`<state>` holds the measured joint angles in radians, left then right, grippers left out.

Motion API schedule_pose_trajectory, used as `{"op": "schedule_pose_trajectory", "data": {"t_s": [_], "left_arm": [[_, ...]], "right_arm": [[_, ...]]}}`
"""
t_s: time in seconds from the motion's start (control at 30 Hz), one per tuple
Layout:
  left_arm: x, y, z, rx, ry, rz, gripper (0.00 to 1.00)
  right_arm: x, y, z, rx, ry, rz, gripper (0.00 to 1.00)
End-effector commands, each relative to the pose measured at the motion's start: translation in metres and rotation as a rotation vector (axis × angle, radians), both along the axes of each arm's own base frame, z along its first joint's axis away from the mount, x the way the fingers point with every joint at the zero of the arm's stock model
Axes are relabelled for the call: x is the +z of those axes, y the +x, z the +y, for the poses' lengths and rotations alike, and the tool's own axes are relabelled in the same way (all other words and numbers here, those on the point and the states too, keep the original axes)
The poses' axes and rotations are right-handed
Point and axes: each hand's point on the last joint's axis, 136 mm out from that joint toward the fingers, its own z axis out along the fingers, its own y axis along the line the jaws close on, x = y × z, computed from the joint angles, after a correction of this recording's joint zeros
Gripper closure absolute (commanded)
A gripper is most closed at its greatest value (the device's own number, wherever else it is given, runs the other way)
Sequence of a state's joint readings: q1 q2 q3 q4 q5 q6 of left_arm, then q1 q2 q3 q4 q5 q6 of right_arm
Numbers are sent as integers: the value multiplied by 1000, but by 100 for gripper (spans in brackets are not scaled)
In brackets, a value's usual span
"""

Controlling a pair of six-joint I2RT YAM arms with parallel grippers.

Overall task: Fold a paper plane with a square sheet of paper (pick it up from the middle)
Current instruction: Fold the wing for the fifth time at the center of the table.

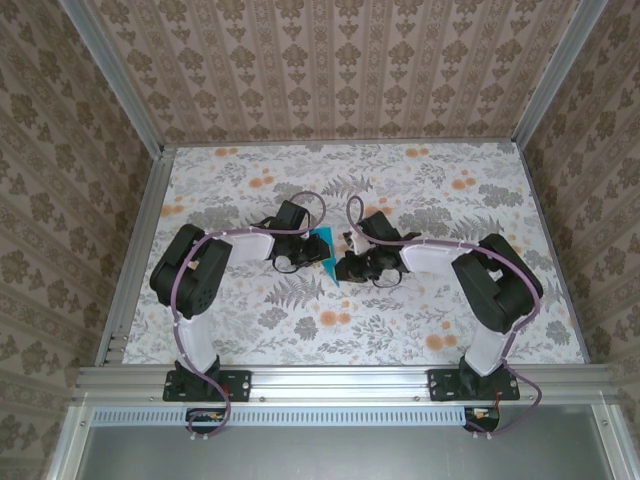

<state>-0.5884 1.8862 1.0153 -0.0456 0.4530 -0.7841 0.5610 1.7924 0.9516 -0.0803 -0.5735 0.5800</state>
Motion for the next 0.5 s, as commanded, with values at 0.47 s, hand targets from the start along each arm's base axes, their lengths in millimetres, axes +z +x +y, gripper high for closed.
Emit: {"op": "schedule_pose_trajectory", "data": {"t_s": [0.47], "left_arm": [[16, 15, -3, -25, -67, -82, 77]], "right_arm": [[-63, -8, -22, -41, -165, 117, 91]]}}
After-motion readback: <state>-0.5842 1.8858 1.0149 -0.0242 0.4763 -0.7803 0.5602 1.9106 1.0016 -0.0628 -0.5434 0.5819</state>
